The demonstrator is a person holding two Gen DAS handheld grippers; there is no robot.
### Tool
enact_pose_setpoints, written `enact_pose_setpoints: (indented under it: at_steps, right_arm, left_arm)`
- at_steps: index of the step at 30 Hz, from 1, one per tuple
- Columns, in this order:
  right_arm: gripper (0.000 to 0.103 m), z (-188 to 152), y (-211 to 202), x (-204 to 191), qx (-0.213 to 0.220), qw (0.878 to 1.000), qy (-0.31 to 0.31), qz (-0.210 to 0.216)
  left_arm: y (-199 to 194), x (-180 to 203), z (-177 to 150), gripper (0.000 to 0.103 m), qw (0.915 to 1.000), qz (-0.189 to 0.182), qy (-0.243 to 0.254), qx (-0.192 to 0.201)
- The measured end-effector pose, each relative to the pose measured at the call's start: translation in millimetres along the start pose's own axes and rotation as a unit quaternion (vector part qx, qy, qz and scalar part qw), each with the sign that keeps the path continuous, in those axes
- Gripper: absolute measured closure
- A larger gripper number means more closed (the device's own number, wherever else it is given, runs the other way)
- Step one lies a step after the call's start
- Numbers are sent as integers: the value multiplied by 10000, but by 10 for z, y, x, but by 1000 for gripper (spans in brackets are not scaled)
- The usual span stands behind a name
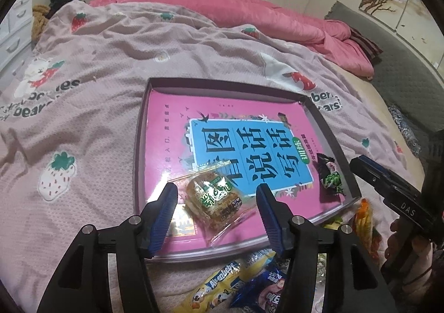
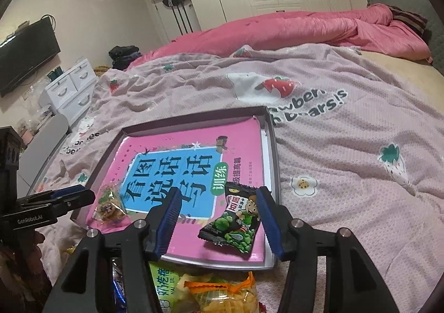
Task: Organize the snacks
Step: 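Open both grippers to drop the pastry bag and bean bag onto the book, then move both tools back toward the remaining snack pile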
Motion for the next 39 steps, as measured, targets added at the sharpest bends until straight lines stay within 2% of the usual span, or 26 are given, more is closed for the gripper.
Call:
enact_pose_setpoints:
  at_steps: [3,6,7,9,20,26,39]
  right_arm:
    - [41,16,-58,-19,108,9999,-59,-26]
    - [41,22,-110,-41,193,9997,-130,-34]
    - [41,22,-132,-47,223,9996,-146,-27]
    - [40,30,-172,-57,286,9994,-178,-21]
    - [32,10,-459,-59,622,9978,-236,-26]
    - [32,-27,-602,-41,706,9971,-259,-130]
    - [29,-134,-768,-22,721,9970,-182,-224]
  left_arm:
    - [-63,16,10,42,10000,-25,-8,49]
    - [-132,46,14,41,9999,-33,9,119]
    - [-152,53,14,40,9999,-52,22,138]
    - [-199,77,14,29,9998,-64,49,184]
    - [-404,187,3,29,9992,-89,229,324]
    - [-493,228,-20,29,9988,21,307,384]
    - [-689,298,-98,28,9979,-55,484,418]
Point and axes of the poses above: each gripper's, at about its wrist camera, not at the fingertips, and y roughly the way its jaws point, x to its right, z to its top, the point moved 2 cm from there along y, roughly the way its jaws point, and after that the axes turned 12 degrees about -z, right-handed, at the moved point
